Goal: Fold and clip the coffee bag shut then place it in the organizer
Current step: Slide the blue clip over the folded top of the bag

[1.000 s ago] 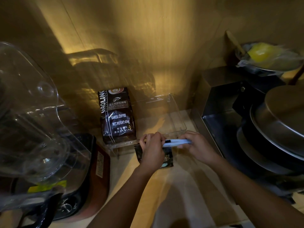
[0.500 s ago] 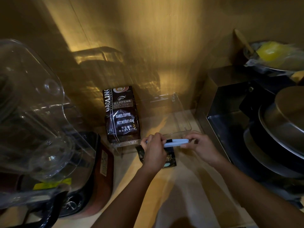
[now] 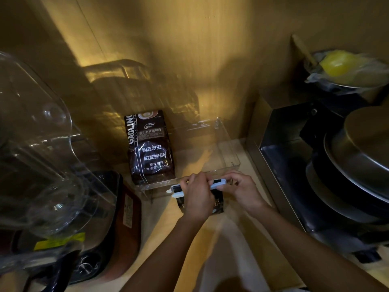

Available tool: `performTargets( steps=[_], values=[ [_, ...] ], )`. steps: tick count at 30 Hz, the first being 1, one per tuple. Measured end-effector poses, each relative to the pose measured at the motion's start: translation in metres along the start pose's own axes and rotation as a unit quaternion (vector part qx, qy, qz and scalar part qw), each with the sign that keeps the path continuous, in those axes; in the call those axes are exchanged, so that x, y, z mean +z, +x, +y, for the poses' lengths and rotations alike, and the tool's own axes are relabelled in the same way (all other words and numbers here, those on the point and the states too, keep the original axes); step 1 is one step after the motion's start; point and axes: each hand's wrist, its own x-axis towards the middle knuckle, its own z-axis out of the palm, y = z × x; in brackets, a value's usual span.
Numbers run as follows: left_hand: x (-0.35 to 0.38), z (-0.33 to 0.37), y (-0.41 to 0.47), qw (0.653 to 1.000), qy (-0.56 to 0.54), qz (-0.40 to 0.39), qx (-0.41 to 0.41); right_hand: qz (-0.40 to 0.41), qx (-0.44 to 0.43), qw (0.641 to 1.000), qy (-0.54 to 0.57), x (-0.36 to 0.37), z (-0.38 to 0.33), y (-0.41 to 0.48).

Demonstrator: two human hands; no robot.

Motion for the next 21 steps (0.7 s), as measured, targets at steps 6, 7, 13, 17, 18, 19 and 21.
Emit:
performTargets(
  steps=[6, 7, 13, 17, 18, 19, 21],
  values=[
    [-0.001, 0.004, 0.001, 0.999, 0.029, 0.002, 0.013, -0.006, -0.025, 0.996, -0.085, 0.0, 0.001, 0.005],
    [-0.002, 0.004, 0.002, 0.999, 0.035, 0.006, 0.008, 0.006, -0.026, 0.997, -0.075, 0.002, 0.002, 0.005],
    [-0.006, 0.005, 0.006, 1.0, 0.013, -0.003, 0.014, 0.043, -0.004, 0.997, 0.057, 0.008, 0.008, 0.002],
    [-0.002, 0.007, 0.002, 1.0, 0.008, 0.003, 0.019, 0.05, -0.015, 0.996, 0.071, 0.012, 0.008, 0.0],
    [-0.002, 0.007, 0.002, 1.0, 0.008, 0.005, 0.019, 0.053, -0.016, 0.996, 0.067, 0.013, 0.009, 0.0],
    [-0.001, 0.007, 0.001, 1.0, 0.007, 0.005, 0.021, 0.055, -0.016, 0.996, 0.066, 0.012, 0.009, 0.0],
    [0.0, 0.008, 0.0, 1.0, 0.011, 0.002, 0.028, 0.051, -0.017, 0.997, 0.063, 0.009, 0.01, -0.001]
  ],
)
